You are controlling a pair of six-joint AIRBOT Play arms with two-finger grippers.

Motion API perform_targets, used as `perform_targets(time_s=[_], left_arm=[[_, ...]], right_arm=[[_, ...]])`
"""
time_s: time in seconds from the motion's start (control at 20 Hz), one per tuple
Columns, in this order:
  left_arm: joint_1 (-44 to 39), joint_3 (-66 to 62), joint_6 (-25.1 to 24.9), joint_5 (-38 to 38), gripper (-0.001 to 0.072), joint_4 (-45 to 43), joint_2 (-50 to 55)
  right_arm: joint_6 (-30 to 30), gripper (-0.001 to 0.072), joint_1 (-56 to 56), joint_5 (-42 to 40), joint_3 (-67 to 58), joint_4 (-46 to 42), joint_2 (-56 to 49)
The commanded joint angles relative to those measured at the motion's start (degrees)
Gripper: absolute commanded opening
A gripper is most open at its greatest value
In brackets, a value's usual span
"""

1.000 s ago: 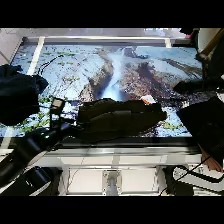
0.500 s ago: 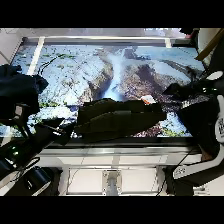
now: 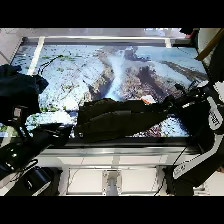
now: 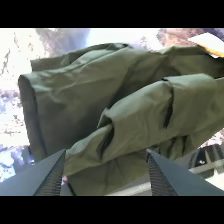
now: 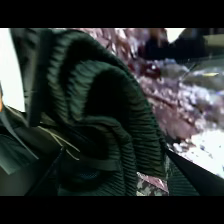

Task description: Fold the clothes and pants, and hang the long-sleeved shirts on hangers.

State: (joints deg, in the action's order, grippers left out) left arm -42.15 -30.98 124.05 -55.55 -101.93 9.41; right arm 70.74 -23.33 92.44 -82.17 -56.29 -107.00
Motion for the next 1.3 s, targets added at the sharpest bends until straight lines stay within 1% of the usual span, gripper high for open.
perform_targets(time_s=[0.0, 0.1, 0.3, 0.4, 0.45, 0.5, 0.55, 0.6, 0.65, 0.7, 0.75, 0.85, 0.95, 1.0, 1.1, 1.25], left_arm=[[0.04, -0.04, 0.31, -1.36, 0.0578, -0.02, -0.07], [0.04, -0.04, 0.33, -1.36, 0.0578, -0.02, -0.07], [0.04, -0.04, 0.33, -1.36, 0.0578, -0.02, -0.07], [0.04, -0.02, 0.31, -1.36, 0.0578, -0.02, -0.07], [0.04, -0.02, 0.31, -1.36, 0.0578, -0.02, -0.07], [0.04, -0.02, 0.31, -1.36, 0.0578, -0.02, -0.07], [0.04, -0.02, 0.31, -1.36, 0.0578, -0.04, -0.07], [0.04, -0.02, 0.31, -1.38, 0.0578, -0.02, -0.09], [0.02, -0.02, 0.31, -1.36, 0.0578, -0.02, -0.09], [0.02, -0.02, 0.28, -1.36, 0.0578, -0.02, -0.09], [0.04, -0.02, 0.28, -1.36, 0.0578, -0.02, -0.09], [0.02, -0.02, 0.28, -1.36, 0.0578, -0.04, -0.09], [0.02, -0.04, 0.26, -1.33, 0.0578, -0.04, -0.09], [0.04, -0.04, 0.26, -1.33, 0.0578, -0.07, -0.09], [0.04, -0.04, 0.26, -1.31, 0.0578, -0.07, -0.09], [0.04, -0.04, 0.24, -1.31, 0.0578, -0.48, -0.09]], right_arm=[[0.09, 0.071, -0.11, 1.33, -0.11, -1.01, -1.42], [0.0, 0.0693, 0.7, 1.79, -0.11, -0.87, -2.4], [-4.2, 0.0691, 4.5, 1.22, -0.13, 1.62, -3.26], [-4.87, 0.069, 6.21, 0.66, -0.11, 3.8, -3.26], [-5.66, 0.0669, 6.99, 0.72, -0.13, 5.4, -3.26], [-6.14, 0.0596, 7.67, 0.79, -0.13, 7.06, -3.26], [-6.75, 0.0543, 8.44, 0.79, -0.13, 8.28, -3.26], [-7.23, 0.0522, 9.18, 0.9, -0.13, 9.07, -3.26], [-7.5, 0.0427, 9.75, 0.98, -0.13, 10.08, -3.26], [-7.69, 0.016, 10.19, 1.01, -0.13, 11.54, -3.26], [-8.07, 0.0029, 10.23, 1.31, -0.13, 14.12, -3.19], [-8.72, 0.0025, 9.68, 1.38, -0.79, 19.96, -2.29], [-8.57, 0.0025, 8.09, 1.29, -3.72, 23.78, -0.44], [-8.24, 0.0025, 6.75, 1.16, -6.01, 24.13, 1.03], [-5.4, 0.0024, 2.6, 0.98, -10.14, 24.04, 4.61], [-2.8, 0.0024, -8.31, 0.96, -13.57, 23.87, 13.05]])
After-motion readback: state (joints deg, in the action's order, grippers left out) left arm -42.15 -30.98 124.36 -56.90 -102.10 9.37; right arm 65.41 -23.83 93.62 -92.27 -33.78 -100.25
